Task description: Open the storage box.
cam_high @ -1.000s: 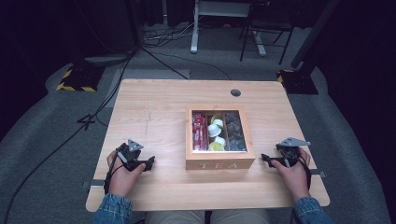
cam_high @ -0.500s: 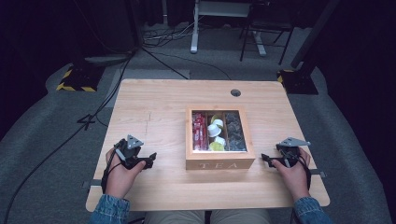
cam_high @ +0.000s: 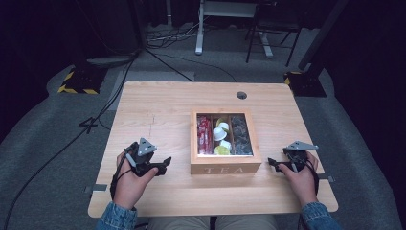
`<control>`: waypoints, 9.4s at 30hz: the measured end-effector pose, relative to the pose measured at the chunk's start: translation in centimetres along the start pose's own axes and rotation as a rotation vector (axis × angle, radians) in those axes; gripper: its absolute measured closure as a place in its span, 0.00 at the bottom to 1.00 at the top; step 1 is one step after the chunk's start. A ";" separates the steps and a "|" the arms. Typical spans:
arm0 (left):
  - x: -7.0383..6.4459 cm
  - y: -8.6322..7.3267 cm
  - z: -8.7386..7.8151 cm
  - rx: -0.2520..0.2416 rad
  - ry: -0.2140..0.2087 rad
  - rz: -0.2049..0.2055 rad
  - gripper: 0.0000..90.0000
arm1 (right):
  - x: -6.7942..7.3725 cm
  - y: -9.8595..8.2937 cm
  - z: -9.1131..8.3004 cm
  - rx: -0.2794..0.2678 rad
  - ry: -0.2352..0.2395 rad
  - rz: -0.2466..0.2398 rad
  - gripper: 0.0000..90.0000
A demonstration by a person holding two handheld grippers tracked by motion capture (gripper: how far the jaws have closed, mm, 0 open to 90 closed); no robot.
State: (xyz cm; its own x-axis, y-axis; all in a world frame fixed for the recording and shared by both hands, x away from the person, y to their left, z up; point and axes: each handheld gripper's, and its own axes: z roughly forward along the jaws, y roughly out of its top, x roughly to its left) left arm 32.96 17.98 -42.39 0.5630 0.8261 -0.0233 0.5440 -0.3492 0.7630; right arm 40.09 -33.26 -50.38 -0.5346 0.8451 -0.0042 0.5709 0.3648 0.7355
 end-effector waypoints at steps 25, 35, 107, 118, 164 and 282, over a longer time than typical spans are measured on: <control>-5.9 0.8 3.5 -0.024 -0.154 0.086 0.28 | 0.0 0.0 0.0 -0.002 0.000 -0.002 0.17; -6.4 0.0 4.5 -0.006 -0.137 0.086 0.54 | 0.0 0.0 0.0 -0.002 0.000 -0.002 0.17; -6.0 1.8 3.6 -0.067 -0.105 0.132 0.61 | 7.3 5.4 -5.3 -0.182 0.191 -0.254 0.32; -3.4 0.7 2.0 -0.054 -0.034 0.077 0.52 | 7.0 7.1 -6.4 -0.209 0.196 -0.272 0.33; 2.9 -8.6 -1.4 0.034 0.149 -0.101 0.42 | 3.4 21.2 -6.5 -0.357 0.302 -0.289 0.47; 4.4 -5.7 2.4 0.086 0.083 -0.113 0.37 | 5.9 24.8 -5.0 -0.338 0.301 -0.161 0.45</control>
State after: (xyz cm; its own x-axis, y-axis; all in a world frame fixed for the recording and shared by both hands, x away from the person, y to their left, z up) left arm 33.81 22.59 -48.40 0.4438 0.8947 -0.0504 0.6546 -0.2853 0.7001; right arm 48.01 -21.19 -28.77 -0.7844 0.6198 0.0235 0.2584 0.2923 0.9208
